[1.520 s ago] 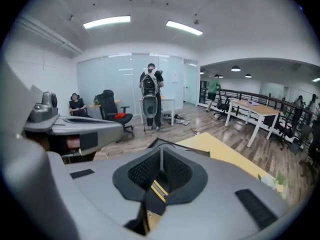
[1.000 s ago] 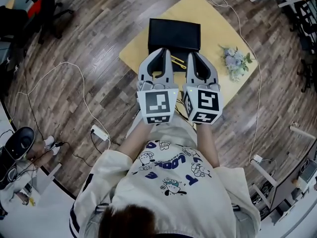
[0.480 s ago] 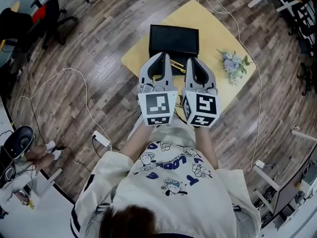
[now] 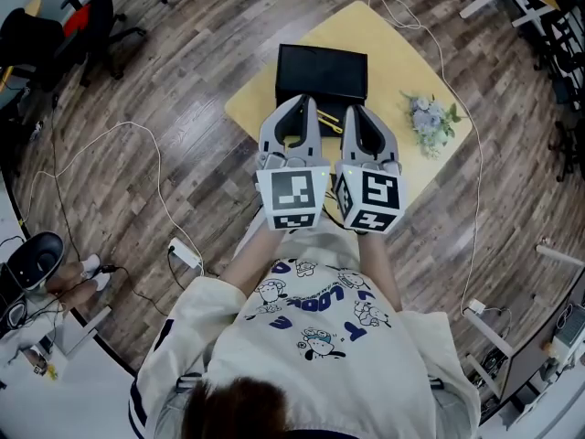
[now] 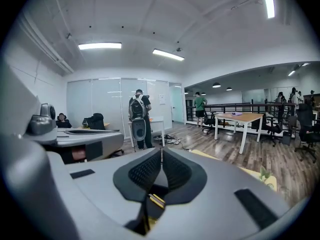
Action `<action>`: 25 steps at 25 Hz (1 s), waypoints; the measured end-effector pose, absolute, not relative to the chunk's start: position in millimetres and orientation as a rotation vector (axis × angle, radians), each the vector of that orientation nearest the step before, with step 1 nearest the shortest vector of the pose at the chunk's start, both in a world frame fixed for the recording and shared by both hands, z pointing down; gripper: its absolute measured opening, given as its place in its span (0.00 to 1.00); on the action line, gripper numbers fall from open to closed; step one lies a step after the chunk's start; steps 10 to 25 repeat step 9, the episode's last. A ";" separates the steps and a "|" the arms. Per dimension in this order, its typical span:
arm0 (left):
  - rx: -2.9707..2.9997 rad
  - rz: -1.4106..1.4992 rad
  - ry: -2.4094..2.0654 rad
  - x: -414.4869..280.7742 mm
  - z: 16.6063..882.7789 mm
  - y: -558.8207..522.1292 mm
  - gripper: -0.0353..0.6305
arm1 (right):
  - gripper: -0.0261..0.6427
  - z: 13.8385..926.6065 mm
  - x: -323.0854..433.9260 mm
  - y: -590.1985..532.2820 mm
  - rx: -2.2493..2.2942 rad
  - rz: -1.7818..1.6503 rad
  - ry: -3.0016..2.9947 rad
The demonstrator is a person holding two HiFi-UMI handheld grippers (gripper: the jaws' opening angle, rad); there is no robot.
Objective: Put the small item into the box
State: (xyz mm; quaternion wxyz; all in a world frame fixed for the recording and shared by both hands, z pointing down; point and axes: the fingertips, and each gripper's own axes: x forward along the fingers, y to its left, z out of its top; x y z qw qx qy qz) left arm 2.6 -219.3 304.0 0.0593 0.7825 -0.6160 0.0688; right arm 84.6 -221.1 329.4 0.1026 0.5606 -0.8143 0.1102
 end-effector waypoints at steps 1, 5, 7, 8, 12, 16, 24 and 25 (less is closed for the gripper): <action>2.370 0.210 -1.867 3.6 303.8 -218.5 0.08 | 0.09 330.0 85.5 -220.4 1.653 0.332 -2.402; 2.371 0.213 -1.869 5.9 304.1 -215.7 0.08 | 0.09 331.2 87.4 -218.3 1.652 0.342 -2.404; 2.369 0.212 -1.870 5.5 304.9 -215.6 0.08 | 0.09 331.5 86.4 -218.4 1.651 0.336 -2.406; 2.368 0.210 -1.872 5.2 305.1 -215.7 0.08 | 0.09 331.6 85.8 -218.5 1.649 0.333 -2.407; 2.367 0.208 -1.873 4.8 305.3 -215.7 0.08 | 0.09 331.8 85.2 -218.7 1.646 0.330 -2.407; 2.367 0.208 -1.873 4.8 305.3 -215.7 0.08 | 0.09 331.8 85.2 -218.7 1.646 0.330 -2.407; 2.367 0.208 -1.873 4.8 305.3 -215.7 0.08 | 0.09 331.8 85.2 -218.7 1.646 0.330 -2.407; 2.367 0.208 -1.873 4.8 305.3 -215.7 0.08 | 0.09 331.8 85.2 -218.7 1.646 0.330 -2.407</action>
